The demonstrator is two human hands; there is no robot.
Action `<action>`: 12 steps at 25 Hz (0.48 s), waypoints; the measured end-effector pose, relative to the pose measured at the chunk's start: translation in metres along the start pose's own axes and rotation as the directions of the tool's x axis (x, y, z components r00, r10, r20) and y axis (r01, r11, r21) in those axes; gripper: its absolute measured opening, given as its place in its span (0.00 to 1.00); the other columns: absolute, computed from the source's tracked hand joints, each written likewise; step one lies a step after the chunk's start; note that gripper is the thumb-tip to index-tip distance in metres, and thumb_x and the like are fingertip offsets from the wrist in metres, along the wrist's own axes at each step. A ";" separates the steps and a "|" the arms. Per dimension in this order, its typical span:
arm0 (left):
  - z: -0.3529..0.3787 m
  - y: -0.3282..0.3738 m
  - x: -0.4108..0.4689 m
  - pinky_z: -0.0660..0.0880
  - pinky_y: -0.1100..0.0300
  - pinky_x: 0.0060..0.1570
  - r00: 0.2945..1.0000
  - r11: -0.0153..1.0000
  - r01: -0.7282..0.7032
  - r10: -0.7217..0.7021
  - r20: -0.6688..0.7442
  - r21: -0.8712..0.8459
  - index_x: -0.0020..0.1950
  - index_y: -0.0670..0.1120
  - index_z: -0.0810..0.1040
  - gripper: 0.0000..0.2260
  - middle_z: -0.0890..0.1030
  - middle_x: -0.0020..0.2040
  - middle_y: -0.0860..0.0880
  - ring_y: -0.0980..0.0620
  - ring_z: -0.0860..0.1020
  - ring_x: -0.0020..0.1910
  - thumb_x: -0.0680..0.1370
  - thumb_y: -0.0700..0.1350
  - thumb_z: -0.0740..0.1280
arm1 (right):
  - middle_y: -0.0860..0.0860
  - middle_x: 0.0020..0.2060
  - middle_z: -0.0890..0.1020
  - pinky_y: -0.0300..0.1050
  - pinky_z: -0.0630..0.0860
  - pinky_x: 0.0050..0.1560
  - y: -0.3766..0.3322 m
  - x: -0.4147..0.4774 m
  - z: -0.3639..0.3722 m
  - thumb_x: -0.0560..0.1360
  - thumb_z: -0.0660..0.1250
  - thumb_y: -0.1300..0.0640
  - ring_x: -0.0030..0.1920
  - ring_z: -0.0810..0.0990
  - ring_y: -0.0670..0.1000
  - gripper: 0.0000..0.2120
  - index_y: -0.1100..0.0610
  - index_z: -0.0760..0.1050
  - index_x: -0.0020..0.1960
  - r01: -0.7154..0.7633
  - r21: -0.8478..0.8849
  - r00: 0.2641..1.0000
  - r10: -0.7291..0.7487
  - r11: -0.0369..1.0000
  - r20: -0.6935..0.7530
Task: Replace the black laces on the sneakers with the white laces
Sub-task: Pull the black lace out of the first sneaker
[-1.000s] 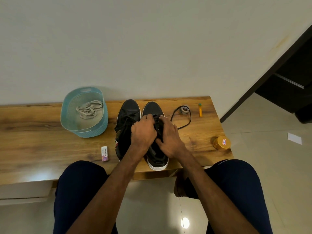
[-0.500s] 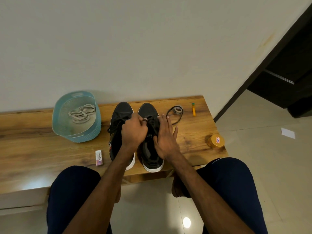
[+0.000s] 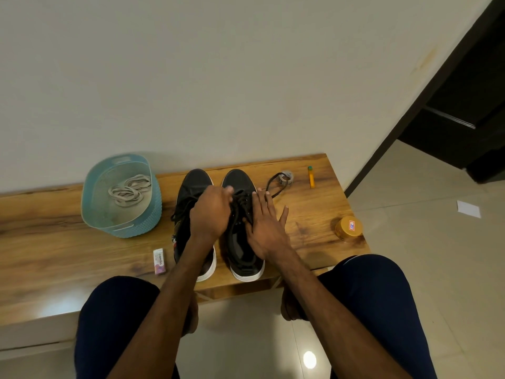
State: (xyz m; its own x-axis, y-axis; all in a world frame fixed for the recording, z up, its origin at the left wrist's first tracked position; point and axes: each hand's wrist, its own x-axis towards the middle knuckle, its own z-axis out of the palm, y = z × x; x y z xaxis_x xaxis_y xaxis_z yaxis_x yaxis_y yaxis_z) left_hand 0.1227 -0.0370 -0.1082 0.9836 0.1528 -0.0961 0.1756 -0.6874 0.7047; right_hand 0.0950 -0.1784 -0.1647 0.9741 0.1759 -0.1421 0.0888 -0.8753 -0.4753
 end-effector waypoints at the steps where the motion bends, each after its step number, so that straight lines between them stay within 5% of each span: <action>1: -0.007 0.002 0.004 0.72 0.51 0.38 0.988 0.902 0.146 -0.153 0.017 -0.405 0.44 0.43 0.76 0.20 0.77 0.41 0.41 0.48 0.77 0.38 0.84 0.55 0.54 | 0.51 0.80 0.38 0.70 0.35 0.74 0.000 0.000 0.001 0.83 0.53 0.47 0.78 0.32 0.51 0.36 0.57 0.37 0.80 -0.013 0.001 1.000 0.013 1.000 0.003; 2: -0.015 0.002 0.004 0.74 0.52 0.36 0.951 0.710 0.267 -0.305 0.057 -0.652 0.43 0.43 0.75 0.21 0.77 0.36 0.44 0.50 0.76 0.33 0.84 0.58 0.55 | 0.52 0.80 0.37 0.70 0.34 0.73 0.000 0.000 0.002 0.82 0.55 0.47 0.78 0.32 0.51 0.38 0.58 0.36 0.80 -0.023 -0.002 1.000 0.023 1.000 -0.006; 3: -0.020 0.002 0.003 0.74 0.54 0.35 0.937 0.654 0.280 -0.346 0.051 -0.703 0.41 0.45 0.74 0.21 0.77 0.33 0.48 0.52 0.75 0.31 0.82 0.61 0.57 | 0.52 0.80 0.37 0.69 0.33 0.73 -0.001 0.000 0.002 0.81 0.56 0.47 0.78 0.31 0.52 0.39 0.58 0.35 0.80 -0.030 -0.005 0.999 0.030 1.000 -0.016; 4: -0.022 0.000 0.002 0.74 0.56 0.35 0.959 0.798 0.217 -0.281 -0.028 -0.562 0.42 0.47 0.73 0.21 0.77 0.33 0.51 0.52 0.75 0.32 0.81 0.63 0.58 | 0.52 0.80 0.37 0.68 0.33 0.72 -0.001 0.000 0.002 0.80 0.57 0.47 0.78 0.31 0.52 0.40 0.58 0.35 0.80 -0.034 -0.004 0.999 0.034 0.999 -0.020; 5: -0.021 -0.005 -0.001 0.73 0.56 0.37 0.988 0.973 0.088 -0.112 -0.103 -0.214 0.44 0.48 0.73 0.21 0.77 0.35 0.53 0.52 0.76 0.34 0.79 0.65 0.58 | 0.52 0.80 0.37 0.67 0.32 0.71 -0.002 0.000 0.002 0.80 0.58 0.48 0.78 0.32 0.52 0.41 0.58 0.35 0.80 -0.032 -0.003 0.999 0.031 0.999 -0.021; 7: -0.013 -0.010 -0.005 0.71 0.58 0.36 0.973 0.915 -0.198 0.227 -0.042 0.351 0.48 0.50 0.72 0.19 0.78 0.37 0.54 0.53 0.76 0.35 0.78 0.66 0.61 | 0.52 0.80 0.36 0.67 0.32 0.71 -0.003 0.000 0.003 0.80 0.58 0.49 0.78 0.31 0.53 0.40 0.58 0.35 0.80 -0.026 -0.016 0.999 0.025 1.000 -0.027; 10: -0.003 -0.009 -0.004 0.71 0.58 0.37 0.962 0.837 -0.273 0.241 0.127 0.475 0.49 0.50 0.77 0.14 0.79 0.43 0.52 0.52 0.78 0.40 0.79 0.60 0.64 | 0.52 0.80 0.36 0.67 0.31 0.71 -0.003 0.000 0.001 0.81 0.57 0.49 0.78 0.31 0.53 0.40 0.58 0.35 0.80 -0.033 -0.023 0.999 0.033 0.999 -0.012; 12: -0.006 -0.006 -0.002 0.72 0.57 0.39 0.966 0.862 -0.258 0.241 0.096 0.436 0.47 0.49 0.79 0.12 0.79 0.44 0.52 0.52 0.78 0.41 0.79 0.57 0.66 | 0.53 0.80 0.36 0.67 0.32 0.71 -0.003 -0.001 0.001 0.81 0.57 0.49 0.78 0.31 0.53 0.39 0.58 0.34 0.80 -0.036 -0.030 0.999 0.035 0.999 -0.008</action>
State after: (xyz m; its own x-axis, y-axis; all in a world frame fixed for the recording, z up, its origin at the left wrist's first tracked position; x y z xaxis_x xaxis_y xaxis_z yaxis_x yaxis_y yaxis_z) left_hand 0.1199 -0.0293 -0.1083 0.9963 -0.0860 0.0094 -0.0844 -0.9415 0.3263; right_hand 0.0940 -0.1753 -0.1636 0.9782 0.1415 -0.1521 0.0603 -0.8940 -0.4441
